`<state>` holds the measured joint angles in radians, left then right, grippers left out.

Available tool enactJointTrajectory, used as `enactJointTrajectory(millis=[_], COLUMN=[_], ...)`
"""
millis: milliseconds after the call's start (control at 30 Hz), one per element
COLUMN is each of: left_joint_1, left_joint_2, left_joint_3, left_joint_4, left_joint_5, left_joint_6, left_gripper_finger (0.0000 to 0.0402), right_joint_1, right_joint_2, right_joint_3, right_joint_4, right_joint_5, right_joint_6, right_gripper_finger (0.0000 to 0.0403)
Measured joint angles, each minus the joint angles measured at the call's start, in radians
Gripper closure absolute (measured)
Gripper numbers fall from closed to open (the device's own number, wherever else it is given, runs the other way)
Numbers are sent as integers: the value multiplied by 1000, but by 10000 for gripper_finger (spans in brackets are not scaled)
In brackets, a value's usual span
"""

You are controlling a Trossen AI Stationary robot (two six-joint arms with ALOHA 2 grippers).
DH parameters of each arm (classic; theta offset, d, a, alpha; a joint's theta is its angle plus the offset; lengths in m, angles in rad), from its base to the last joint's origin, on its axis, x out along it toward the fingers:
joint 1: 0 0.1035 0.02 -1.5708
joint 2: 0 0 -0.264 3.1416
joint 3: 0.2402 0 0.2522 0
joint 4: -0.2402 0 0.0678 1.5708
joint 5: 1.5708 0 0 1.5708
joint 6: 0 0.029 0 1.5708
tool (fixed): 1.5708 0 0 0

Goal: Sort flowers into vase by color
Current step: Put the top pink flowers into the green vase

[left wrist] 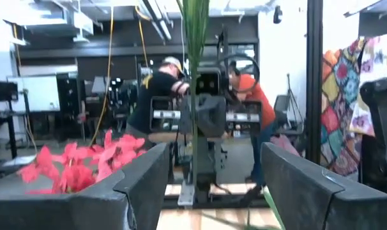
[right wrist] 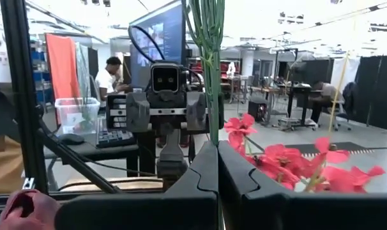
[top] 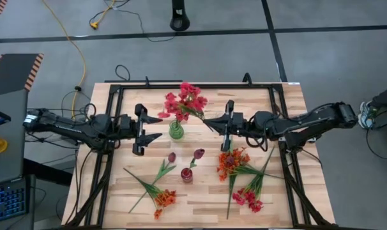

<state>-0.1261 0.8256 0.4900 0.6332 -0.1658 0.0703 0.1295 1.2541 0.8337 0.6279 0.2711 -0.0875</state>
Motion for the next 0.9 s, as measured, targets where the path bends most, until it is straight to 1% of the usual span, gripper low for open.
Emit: enactJointTrajectory(millis=[200,267,367,467,633,800,900], left_joint_1=[0,0,0,1,1,2,2], left_joint_2=[112,151,210,278,385,478,526], left_joint_3=[0,15,67,122,215,302,351], left_joint_4=[169,192,189,185,180,166,161], left_joint_5=[-6,-7,-41,-50,-84,-105,-127], left_joint_6=[18,29,51,80,84,107,114], left_gripper_finger=[166,166,166,166,166,166,166], right_joint_1=[-1,-1,-1,-1,2,2,7], right_joint_2=[44,55,62,74,78,78,78], right_joint_3=[0,0,2,3,3,3,3], right_joint_4=[55,60,60,72,69,63,57], right_joint_5=[-12,-12,-12,-13,-18,-68,-73], right_joint_6=[-3,-3,-3,-3,1,1,0], right_gripper_finger=[382,382,382,382,382,382,382])
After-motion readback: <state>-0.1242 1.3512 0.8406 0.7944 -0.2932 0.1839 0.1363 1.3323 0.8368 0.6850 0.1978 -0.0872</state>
